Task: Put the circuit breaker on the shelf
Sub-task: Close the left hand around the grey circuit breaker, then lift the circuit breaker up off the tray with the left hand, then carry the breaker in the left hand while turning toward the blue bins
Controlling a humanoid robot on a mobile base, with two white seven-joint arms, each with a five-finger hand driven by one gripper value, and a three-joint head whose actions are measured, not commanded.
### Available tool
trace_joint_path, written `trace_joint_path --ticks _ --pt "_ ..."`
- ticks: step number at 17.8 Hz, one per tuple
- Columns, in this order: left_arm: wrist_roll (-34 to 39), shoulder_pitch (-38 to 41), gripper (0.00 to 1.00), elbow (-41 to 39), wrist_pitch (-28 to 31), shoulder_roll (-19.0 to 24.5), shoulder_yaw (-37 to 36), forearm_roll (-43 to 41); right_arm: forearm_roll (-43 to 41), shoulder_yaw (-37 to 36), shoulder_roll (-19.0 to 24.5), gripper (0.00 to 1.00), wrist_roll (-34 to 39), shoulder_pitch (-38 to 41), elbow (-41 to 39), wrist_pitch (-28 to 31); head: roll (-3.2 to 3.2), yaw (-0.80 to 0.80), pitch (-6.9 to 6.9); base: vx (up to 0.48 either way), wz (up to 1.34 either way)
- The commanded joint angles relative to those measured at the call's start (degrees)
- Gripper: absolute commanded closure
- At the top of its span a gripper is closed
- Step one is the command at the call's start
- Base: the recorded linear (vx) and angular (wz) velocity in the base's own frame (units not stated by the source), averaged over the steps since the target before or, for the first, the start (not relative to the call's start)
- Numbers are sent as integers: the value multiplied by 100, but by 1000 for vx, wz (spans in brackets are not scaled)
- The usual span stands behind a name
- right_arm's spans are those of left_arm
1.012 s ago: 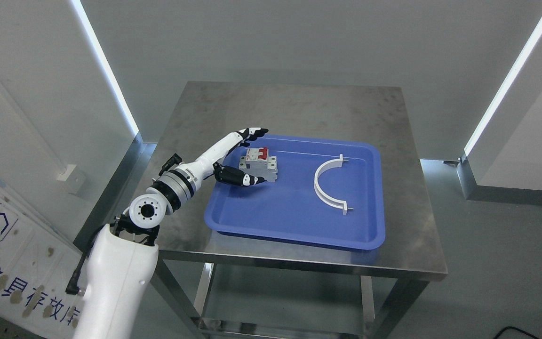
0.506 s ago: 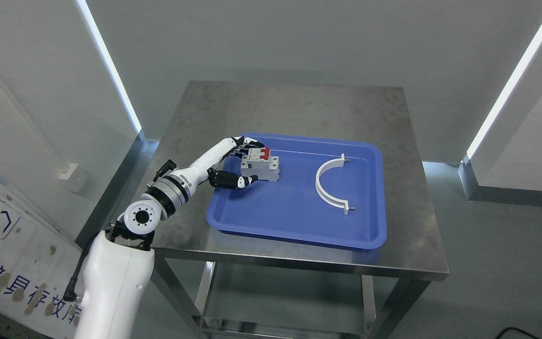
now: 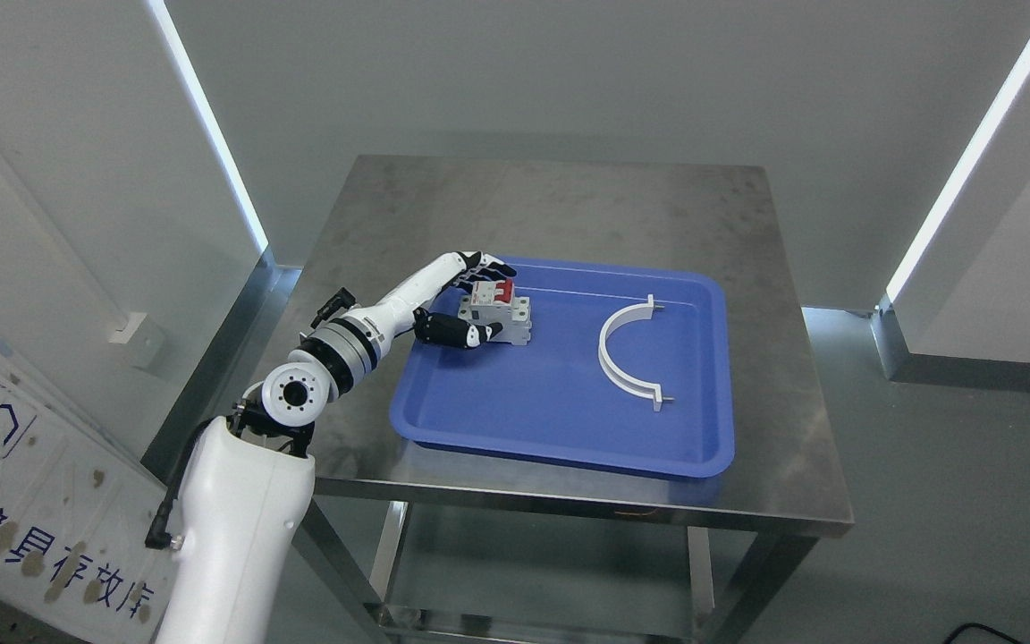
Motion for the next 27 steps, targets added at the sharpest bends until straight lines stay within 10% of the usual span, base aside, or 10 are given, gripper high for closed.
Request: trace_joint_path --ticks 1,6,15,27 --pt "-161 71 69 264 -403 -44 57 -103 0 114 -100 0 -4 0 0 361 0 0 0 0 0" --pt "-172 98 90 256 -870 -44 469 -42 0 114 -100 0 -4 0 0 361 0 0 0 -5 0" --pt "3317 202 87 -1183 -1671 -44 1586 1654 0 114 -100 0 -4 0 0 361 0 0 0 -7 -11" --pt "2230 1100 89 -2785 -529 -44 1920 2199 0 114 -100 0 -4 0 0 361 0 0 0 -184 -196"
